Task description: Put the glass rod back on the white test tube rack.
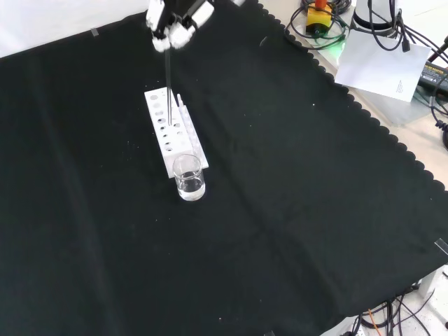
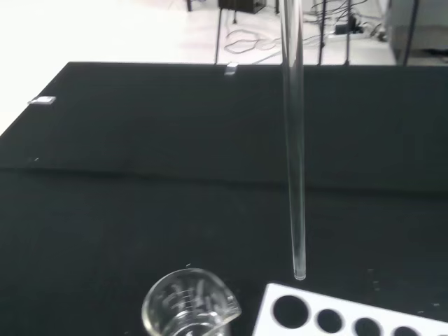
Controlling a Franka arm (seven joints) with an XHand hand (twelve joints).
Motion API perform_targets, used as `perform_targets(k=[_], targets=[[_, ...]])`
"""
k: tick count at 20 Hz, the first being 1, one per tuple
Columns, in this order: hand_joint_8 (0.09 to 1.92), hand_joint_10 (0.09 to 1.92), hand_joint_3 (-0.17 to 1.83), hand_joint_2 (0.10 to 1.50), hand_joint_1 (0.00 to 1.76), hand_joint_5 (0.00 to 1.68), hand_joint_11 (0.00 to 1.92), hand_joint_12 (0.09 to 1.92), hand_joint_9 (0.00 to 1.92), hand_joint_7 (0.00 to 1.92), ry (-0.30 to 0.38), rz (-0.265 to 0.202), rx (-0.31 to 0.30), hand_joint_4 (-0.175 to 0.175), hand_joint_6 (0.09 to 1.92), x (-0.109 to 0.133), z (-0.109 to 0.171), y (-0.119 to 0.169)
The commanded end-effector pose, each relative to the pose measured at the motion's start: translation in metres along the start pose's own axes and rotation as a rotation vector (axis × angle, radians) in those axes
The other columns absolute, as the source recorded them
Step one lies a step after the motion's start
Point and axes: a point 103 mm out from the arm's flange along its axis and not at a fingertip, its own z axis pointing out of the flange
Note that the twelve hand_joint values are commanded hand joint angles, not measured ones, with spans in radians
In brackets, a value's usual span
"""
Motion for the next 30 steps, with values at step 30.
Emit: perform_targets(k=[30], targets=[[1.1,0.99,-0.17,1.14,1.3,1.1,1.61,0.81,1.56,1.13,0.0,0.152,0.048,-0.175,0.6,-0.1,0.033,-0.049]])
